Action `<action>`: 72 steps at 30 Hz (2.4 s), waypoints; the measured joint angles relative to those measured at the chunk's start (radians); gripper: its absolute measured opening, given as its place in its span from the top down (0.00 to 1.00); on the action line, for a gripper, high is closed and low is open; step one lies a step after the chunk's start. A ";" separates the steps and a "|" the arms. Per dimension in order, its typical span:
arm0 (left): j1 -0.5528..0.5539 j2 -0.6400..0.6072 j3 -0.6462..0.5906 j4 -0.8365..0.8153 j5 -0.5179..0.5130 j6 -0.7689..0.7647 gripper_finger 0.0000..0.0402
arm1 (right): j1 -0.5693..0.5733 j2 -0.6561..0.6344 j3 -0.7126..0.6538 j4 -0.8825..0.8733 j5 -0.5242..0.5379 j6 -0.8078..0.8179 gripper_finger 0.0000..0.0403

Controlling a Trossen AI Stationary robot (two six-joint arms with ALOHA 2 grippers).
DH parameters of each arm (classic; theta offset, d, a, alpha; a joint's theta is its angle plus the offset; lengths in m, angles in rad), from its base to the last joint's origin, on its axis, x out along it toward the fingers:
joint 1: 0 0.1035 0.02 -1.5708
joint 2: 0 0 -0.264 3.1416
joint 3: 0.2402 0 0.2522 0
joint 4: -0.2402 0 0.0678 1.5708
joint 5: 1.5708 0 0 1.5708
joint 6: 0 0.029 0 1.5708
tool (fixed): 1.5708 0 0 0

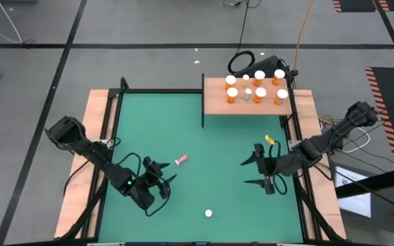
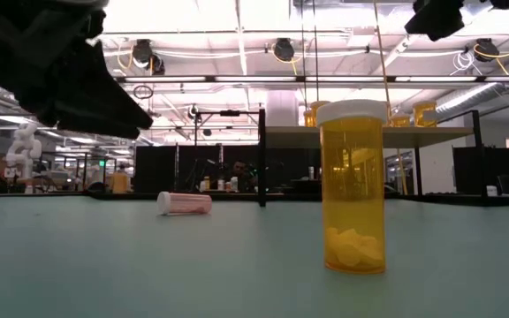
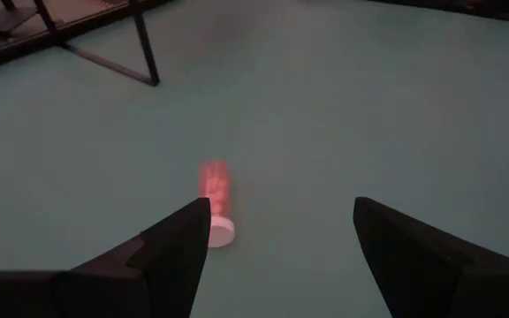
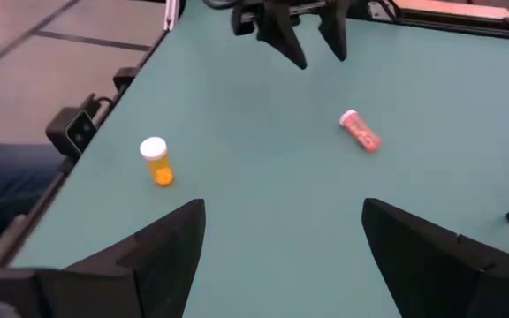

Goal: Pick and place medicine bottles onto shelf by color
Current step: Put the pink pill bottle on the shelf

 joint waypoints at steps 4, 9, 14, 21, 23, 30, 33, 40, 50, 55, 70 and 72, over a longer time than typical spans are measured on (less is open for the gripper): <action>0.026 0.000 -0.052 0.083 -0.002 0.014 0.31 | 0.017 -0.001 -0.009 0.019 0.016 -0.057 0.25; 0.054 0.000 -0.074 0.088 0.021 0.039 0.31 | 0.017 -0.016 -0.008 0.034 0.019 -0.140 0.25; 0.060 0.000 -0.075 0.097 0.024 0.071 0.31 | 0.016 -0.032 -0.008 0.042 0.020 -0.204 0.25; 0.063 0.091 -0.074 0.200 0.008 0.094 0.31 | 0.016 -0.041 -0.008 0.040 0.020 -0.209 0.25; 0.064 0.130 -0.075 0.219 -0.016 0.091 0.31 | 0.016 -0.041 -0.008 0.035 0.020 -0.209 0.25; 0.083 0.220 -0.075 0.258 -0.044 0.046 0.31 | 0.016 -0.041 -0.008 0.010 0.019 -0.172 0.25; 0.089 0.247 -0.075 0.288 -0.027 0.058 0.31 | 0.016 -0.041 -0.008 -0.008 0.019 -0.160 0.25; 0.119 0.319 -0.075 0.378 -0.001 0.094 0.31 | 0.016 -0.041 -0.008 -0.019 0.019 -0.148 0.25; 0.134 0.406 -0.074 0.496 -0.047 0.083 0.31 | 0.016 -0.041 -0.007 -0.020 0.019 -0.148 0.25; 0.134 0.407 -0.073 0.495 -0.046 0.101 0.40 | 0.016 -0.041 -0.007 -0.021 0.019 -0.149 0.25; 0.144 0.409 -0.074 0.500 -0.049 0.104 0.62 | 0.016 -0.041 -0.007 -0.022 0.019 -0.148 0.25; 0.152 0.409 -0.074 0.498 -0.052 0.086 0.62 | 0.016 -0.041 -0.007 -0.022 0.019 -0.148 0.25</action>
